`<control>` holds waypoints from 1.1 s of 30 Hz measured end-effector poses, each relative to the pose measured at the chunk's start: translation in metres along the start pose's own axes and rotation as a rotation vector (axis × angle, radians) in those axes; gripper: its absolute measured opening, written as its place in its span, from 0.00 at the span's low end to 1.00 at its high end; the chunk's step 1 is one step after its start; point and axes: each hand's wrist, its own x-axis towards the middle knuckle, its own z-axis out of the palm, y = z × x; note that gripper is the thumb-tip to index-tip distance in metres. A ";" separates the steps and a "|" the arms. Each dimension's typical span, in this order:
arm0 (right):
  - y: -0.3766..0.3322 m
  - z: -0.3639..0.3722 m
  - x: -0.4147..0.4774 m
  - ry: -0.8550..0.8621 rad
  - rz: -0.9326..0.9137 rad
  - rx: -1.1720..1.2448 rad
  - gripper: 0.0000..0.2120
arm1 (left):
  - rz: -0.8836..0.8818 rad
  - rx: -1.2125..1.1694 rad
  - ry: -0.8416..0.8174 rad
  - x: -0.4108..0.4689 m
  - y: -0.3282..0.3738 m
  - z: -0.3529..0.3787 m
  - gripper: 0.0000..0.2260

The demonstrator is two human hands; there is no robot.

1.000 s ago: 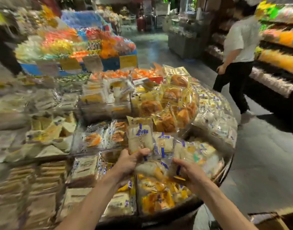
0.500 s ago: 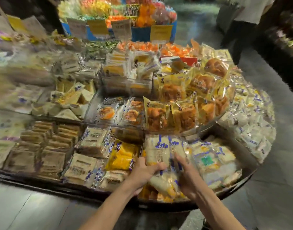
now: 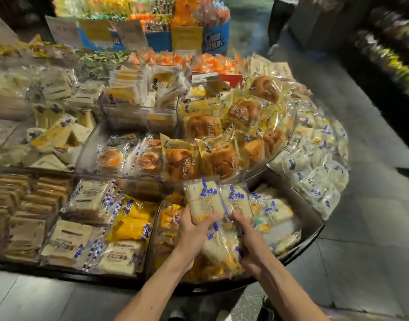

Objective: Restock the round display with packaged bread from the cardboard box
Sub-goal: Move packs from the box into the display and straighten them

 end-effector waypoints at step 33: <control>-0.105 -0.178 -0.012 0.313 -0.099 -0.048 0.26 | -0.097 0.469 0.006 0.106 -0.064 0.138 0.28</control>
